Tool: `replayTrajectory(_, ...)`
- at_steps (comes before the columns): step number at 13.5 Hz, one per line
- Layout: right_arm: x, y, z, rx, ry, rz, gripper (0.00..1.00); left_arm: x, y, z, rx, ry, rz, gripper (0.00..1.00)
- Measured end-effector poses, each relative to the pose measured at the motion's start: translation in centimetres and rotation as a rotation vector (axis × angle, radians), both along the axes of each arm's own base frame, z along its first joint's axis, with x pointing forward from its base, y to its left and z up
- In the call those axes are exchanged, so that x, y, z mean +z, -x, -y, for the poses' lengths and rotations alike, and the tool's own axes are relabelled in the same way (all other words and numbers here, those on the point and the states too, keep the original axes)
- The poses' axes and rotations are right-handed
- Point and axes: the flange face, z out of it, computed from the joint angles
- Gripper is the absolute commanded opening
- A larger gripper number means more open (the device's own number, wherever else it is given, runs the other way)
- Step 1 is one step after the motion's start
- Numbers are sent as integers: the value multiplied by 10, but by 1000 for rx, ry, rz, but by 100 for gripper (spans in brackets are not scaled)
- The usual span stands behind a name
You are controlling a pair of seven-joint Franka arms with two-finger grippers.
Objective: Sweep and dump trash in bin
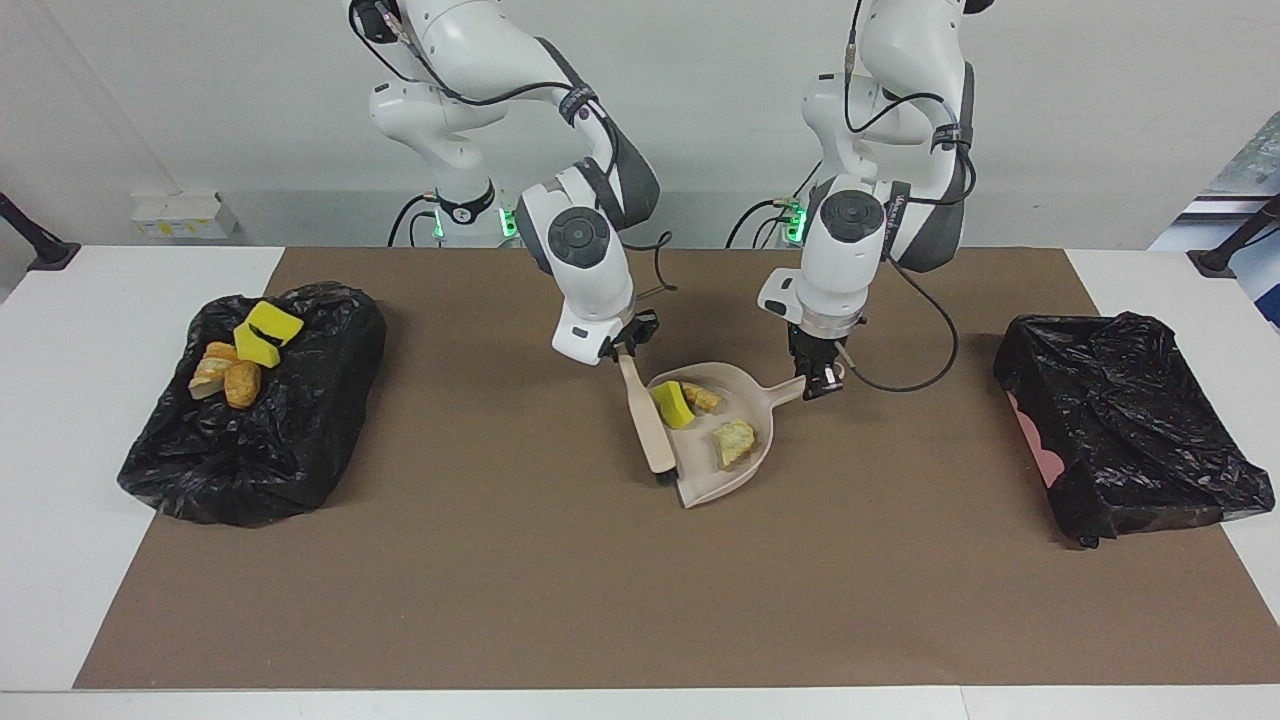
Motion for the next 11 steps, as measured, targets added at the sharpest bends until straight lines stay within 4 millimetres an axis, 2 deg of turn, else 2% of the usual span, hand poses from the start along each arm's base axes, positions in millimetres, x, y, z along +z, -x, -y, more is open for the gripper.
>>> replayTrajectory(2,2,4,-1,-20,33,-11,0,1,-5,-10,-37,-1,-1,0)
replayTrajectory(4,5,12,-11,-58,70,-10,0,1,-9,-21,-63,-3,-3,0)
replayTrajectory(8,15,36,-43,-131,105,-8,0,3,-16,-42,-113,-6,-9,0)
replayTrajectory(11,15,66,-74,-174,136,-12,0,7,-24,-70,-119,28,-15,0)
